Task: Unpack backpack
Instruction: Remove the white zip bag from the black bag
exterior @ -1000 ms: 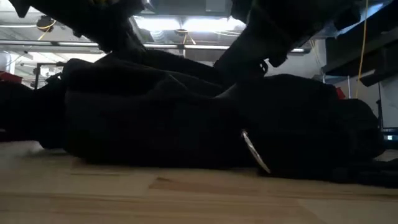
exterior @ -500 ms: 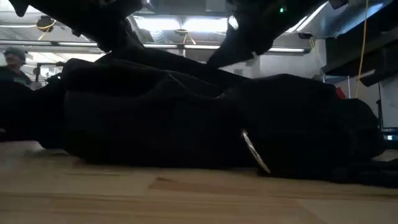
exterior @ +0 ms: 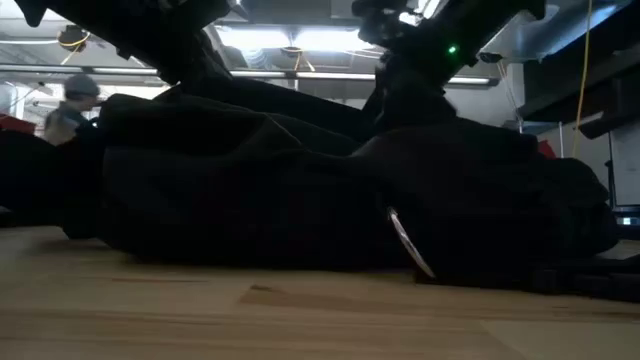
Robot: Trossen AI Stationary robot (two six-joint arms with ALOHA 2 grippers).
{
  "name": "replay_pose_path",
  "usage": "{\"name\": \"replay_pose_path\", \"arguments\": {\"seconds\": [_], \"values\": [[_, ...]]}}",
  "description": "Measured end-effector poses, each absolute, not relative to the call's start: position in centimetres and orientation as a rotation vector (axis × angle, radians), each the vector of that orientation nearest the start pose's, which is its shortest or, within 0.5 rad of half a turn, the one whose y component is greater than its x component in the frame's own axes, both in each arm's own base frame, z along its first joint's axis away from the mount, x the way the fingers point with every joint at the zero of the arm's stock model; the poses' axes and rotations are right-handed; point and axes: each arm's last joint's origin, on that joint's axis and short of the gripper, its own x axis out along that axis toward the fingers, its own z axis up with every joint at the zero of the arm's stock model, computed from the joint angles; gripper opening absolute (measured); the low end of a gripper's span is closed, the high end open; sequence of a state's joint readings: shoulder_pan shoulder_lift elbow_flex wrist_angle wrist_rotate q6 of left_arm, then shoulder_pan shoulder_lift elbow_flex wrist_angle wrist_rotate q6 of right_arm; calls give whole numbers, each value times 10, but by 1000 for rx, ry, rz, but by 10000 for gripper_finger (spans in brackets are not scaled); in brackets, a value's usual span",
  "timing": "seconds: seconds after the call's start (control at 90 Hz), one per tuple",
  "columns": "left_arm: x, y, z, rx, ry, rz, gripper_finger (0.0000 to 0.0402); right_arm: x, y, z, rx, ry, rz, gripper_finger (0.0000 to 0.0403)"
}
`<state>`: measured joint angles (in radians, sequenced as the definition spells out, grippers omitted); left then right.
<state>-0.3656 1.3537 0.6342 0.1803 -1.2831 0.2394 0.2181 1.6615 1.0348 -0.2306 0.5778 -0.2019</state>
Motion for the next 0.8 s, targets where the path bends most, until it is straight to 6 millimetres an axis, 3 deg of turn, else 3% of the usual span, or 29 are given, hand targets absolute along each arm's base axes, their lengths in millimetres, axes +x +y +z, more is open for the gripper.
{"name": "replay_pose_path", "arguments": {"seconds": [0.178, 0.367, 0.622, 0.8], "values": [[245, -64, 205, 607, 485, 831, 64, 330, 60, 200, -552, 859, -245, 273], [252, -70, 208, 506, 444, 569, 64, 329, 45, 199, -584, 902, -361, 201], [257, -78, 220, 489, 331, 447, 64, 332, 18, 199, -507, 910, -459, 146], [259, -93, 229, 474, 219, 228, 64, 333, 2, 199, -454, 911, -516, 115]]}}
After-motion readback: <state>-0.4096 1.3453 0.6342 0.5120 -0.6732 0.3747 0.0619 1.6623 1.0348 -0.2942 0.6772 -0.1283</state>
